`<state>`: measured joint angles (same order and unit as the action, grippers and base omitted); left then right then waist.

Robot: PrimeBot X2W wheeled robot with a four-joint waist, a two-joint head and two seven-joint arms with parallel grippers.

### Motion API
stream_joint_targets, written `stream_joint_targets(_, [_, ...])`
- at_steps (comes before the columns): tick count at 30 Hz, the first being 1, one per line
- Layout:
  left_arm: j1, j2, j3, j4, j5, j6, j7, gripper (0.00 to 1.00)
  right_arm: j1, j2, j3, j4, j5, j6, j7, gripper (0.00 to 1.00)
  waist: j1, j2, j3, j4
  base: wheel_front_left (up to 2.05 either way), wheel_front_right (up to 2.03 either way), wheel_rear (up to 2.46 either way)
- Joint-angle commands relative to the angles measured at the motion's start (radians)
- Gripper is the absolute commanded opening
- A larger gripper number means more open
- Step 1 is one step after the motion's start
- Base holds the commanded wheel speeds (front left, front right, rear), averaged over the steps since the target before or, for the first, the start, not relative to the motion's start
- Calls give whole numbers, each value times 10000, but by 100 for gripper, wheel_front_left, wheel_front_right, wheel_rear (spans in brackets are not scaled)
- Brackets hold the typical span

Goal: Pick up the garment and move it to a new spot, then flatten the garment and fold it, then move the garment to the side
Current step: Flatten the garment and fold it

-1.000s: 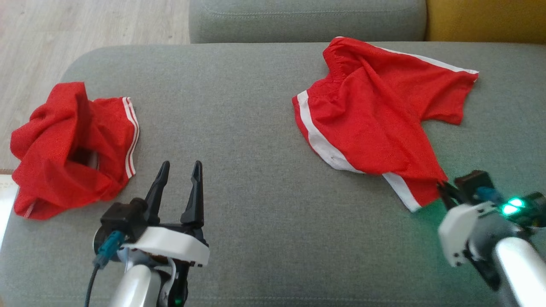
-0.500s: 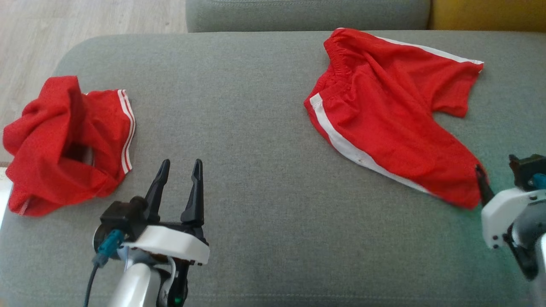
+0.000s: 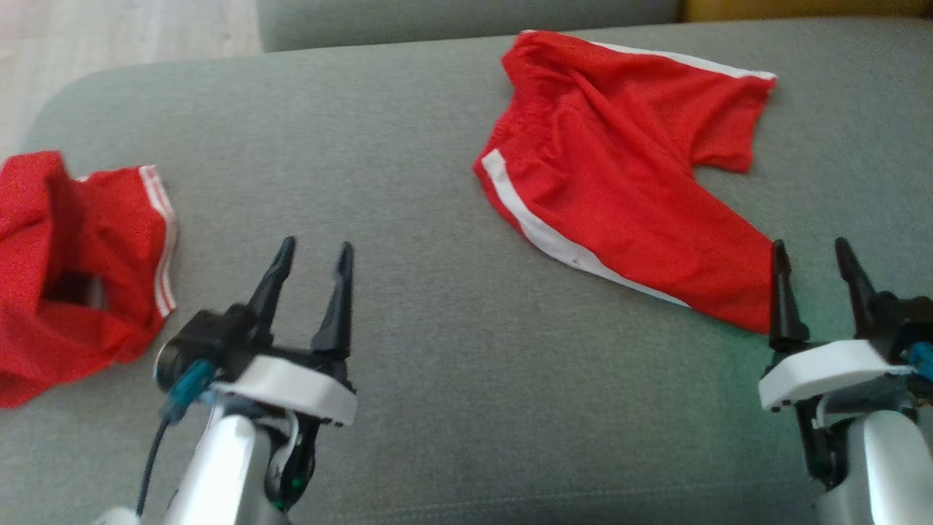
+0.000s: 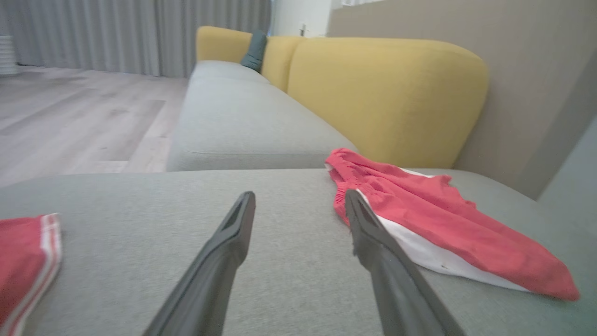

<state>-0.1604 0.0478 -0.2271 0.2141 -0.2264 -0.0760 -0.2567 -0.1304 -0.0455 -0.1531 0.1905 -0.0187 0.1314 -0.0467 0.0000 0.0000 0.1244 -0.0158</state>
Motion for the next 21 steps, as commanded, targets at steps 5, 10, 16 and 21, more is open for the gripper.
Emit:
stream_joint_targets(5, [-1914, 706, -843, 848, -136, -506, 321, 100, -422, -50, 868, 102, 597, -7, -579, 100, 0, 0, 611, -853, 0, 0, 0])
stream_joint_targets(10, [-4184, 2118, -3311, 1394, -1674, -541, 1468, 100, -886, -49, 1251, 373, 731, -7, -794, 100, 0, 0, 1017, -1432, 0, 0, 0])
stream_joint_targets(16, [-6500, 4067, -5932, 1438, -4370, -544, 2604, 100, -1391, -48, 1853, 719, 959, -7, -1040, 100, 0, 0, 1470, -2171, 0, 0, 0])
stream_joint_targets(21, [-7756, 5082, -7359, 1367, -5925, -545, 3143, 100, -1675, -48, 2178, 914, 1115, -7, -1221, 100, 0, 0, 1761, -2541, 0, 0, 0])
